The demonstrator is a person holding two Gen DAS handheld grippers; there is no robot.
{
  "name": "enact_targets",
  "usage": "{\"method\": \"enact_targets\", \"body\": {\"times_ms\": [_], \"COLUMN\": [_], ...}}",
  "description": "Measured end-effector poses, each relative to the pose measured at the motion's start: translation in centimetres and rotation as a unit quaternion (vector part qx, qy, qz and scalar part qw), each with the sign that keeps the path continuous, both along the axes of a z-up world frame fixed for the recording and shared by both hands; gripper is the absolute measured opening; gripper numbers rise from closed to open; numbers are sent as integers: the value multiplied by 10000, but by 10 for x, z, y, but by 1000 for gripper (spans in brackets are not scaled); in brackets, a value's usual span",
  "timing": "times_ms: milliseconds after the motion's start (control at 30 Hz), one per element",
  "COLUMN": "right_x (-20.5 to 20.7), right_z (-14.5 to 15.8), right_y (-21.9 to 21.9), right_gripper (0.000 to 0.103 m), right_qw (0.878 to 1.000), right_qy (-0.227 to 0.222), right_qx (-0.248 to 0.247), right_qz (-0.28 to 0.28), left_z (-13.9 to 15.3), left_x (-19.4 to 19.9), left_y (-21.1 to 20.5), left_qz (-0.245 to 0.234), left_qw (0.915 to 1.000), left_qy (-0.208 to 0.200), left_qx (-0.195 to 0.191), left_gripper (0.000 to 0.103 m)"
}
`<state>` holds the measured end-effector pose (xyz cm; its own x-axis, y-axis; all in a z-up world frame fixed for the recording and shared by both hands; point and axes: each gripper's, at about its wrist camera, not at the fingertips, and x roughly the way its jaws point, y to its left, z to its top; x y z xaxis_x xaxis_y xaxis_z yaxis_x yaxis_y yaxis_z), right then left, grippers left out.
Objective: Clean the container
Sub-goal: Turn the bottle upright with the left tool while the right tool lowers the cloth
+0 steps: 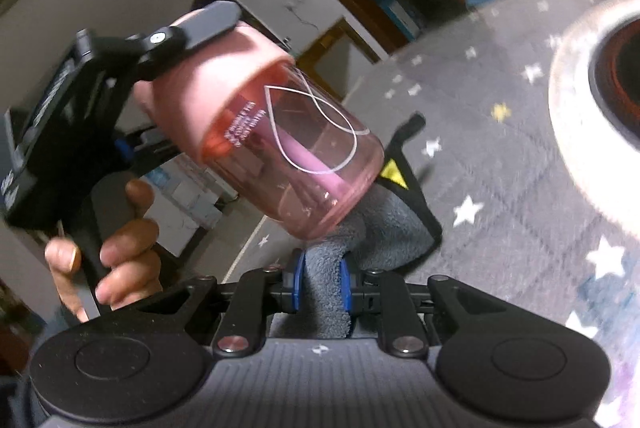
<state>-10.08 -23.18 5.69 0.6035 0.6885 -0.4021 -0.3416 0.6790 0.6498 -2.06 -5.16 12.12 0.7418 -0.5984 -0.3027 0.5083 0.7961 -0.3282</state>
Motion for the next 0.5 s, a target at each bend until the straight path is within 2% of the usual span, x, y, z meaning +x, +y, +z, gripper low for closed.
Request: {"method": "enact_targets", "body": {"times_ms": [200, 367, 500], "right_x": [-18, -21, -20], "right_z": [13, 21, 22], "right_y": [-7, -15, -8], "right_gripper": [17, 17, 17], "right_qw": [9952, 9912, 9902], "right_qy": [-811, -1092, -1164], "right_qx": [-510, -630, -745], "right_qz": [-223, -405, -224], "left_z": [3, 6, 6], "left_x": [1, -8, -9], "left_y": [16, 21, 22], "left_qz": [-55, -135, -210], "left_qw": [9998, 9995, 9993], "left_qy": [69, 68, 46], "left_qx": [-161, -280, -309], "left_gripper": [83, 83, 83]}}
